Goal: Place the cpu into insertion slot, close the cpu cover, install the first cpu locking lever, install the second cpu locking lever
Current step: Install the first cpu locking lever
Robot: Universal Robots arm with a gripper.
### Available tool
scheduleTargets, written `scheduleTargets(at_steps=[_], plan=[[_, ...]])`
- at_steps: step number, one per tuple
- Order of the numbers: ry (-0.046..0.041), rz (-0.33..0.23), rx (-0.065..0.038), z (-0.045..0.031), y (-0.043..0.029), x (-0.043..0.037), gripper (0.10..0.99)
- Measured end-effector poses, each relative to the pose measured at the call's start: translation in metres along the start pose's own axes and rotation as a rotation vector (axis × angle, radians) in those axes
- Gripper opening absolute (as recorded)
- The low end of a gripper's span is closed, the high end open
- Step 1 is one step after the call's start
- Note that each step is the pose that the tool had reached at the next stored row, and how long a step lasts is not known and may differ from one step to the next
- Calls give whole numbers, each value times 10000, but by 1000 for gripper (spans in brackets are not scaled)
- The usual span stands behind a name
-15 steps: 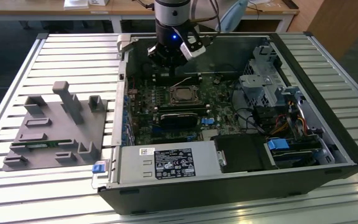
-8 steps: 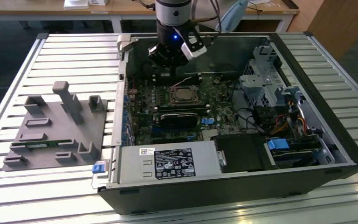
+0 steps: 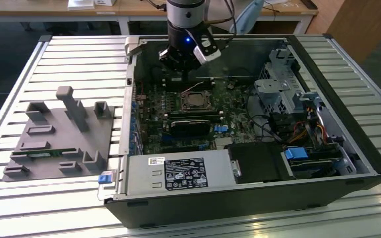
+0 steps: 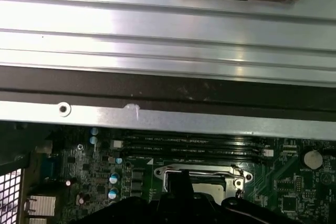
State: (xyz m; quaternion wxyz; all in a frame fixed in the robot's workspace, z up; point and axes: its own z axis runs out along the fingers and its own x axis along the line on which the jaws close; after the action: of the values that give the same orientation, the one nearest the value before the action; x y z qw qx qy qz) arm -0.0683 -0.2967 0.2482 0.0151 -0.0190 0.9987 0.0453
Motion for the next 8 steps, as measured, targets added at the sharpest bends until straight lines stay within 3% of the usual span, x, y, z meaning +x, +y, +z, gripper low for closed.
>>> scheduleTargets(at_steps=[3,8], plan=[[-13,10,-314,20,-2,0,106],[-11,10,-322,69,-8,-52,106]])
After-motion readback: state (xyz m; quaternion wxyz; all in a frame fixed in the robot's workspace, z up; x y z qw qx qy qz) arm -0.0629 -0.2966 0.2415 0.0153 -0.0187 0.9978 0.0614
